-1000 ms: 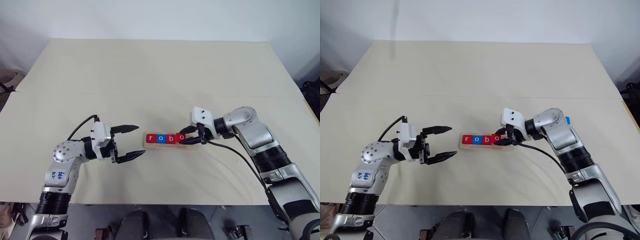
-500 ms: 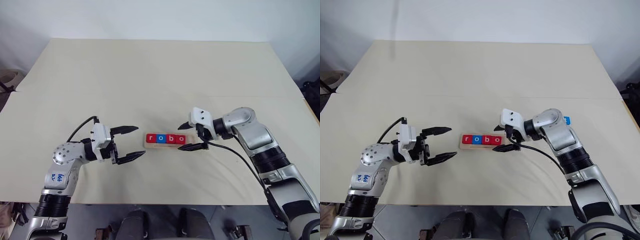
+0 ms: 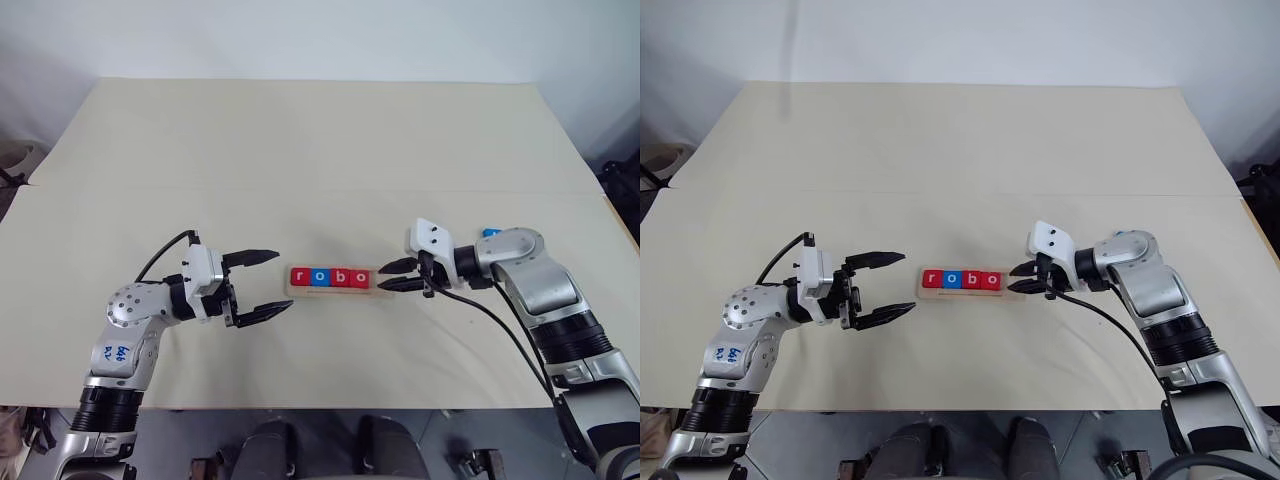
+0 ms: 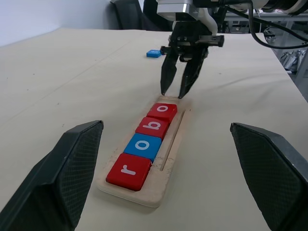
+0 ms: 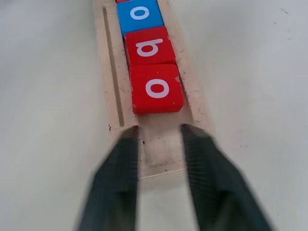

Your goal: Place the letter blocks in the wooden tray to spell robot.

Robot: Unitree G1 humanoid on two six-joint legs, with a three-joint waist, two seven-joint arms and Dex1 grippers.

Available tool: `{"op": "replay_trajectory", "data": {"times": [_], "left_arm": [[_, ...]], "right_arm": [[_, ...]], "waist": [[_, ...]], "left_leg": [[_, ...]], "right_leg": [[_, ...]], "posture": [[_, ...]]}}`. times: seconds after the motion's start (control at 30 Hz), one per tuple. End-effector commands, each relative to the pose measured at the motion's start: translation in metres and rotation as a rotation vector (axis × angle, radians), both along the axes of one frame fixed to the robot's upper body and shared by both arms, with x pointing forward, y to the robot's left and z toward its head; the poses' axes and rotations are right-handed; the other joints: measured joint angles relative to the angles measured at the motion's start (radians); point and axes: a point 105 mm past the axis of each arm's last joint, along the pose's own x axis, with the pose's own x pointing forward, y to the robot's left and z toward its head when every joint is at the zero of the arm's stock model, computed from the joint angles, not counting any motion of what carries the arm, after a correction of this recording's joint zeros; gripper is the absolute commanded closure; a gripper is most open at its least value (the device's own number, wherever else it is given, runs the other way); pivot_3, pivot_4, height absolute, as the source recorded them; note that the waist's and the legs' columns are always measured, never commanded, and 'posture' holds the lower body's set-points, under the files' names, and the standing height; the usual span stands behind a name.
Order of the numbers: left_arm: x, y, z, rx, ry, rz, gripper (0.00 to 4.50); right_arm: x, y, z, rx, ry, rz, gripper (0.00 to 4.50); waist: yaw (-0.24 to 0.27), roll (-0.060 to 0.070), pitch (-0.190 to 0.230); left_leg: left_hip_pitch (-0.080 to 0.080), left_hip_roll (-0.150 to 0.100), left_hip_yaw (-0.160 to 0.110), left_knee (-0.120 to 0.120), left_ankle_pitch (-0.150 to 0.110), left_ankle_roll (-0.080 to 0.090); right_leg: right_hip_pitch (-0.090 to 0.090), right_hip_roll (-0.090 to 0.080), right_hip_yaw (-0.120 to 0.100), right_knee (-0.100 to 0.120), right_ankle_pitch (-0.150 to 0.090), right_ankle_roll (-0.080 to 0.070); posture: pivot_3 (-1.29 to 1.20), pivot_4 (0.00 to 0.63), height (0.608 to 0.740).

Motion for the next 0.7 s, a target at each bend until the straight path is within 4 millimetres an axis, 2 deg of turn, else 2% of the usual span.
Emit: {"op": "replay_trajectory", "data": {"times": [0.03, 0.47, 0.7], "left_arm": [[0.000, -0.001, 0.006, -0.013, -0.025, -0.014, 0.00], [0.000, 0.001, 0.007, -0.014, -0.030, 0.004, 0.00], [0.000, -0.002, 0.006, -0.022, -0.029, 0.003, 0.00]], "right_arm": [[0.003, 0.006, 0.006, 0.004, -0.039, -0.003, 4.49], [0.011, 0.018, 0.005, 0.008, -0.038, 0.000, 4.49], [0.014, 0.015, 0.007, 0.014, -0.061, -0.018, 4.49]], "waist": [[0.000, 0.000, 0.000], [0.000, 0.000, 0.000], [0.000, 0.000, 0.000]], "left_leg": [[0.000, 0.000, 0.000, 0.000, 0.000, 0.000], [0.000, 0.000, 0.000, 0.000, 0.000, 0.000], [0.000, 0.000, 0.000, 0.000, 0.000, 0.000]], "right_leg": [[0.000, 0.000, 0.000, 0.000, 0.000, 0.000], [0.000, 0.000, 0.000, 0.000, 0.000, 0.000], [0.000, 0.000, 0.000, 0.000, 0.000, 0.000]], "posture": [[0.00, 0.150, 0.740], [0.00, 0.150, 0.740], [0.00, 0.150, 0.740]]}}
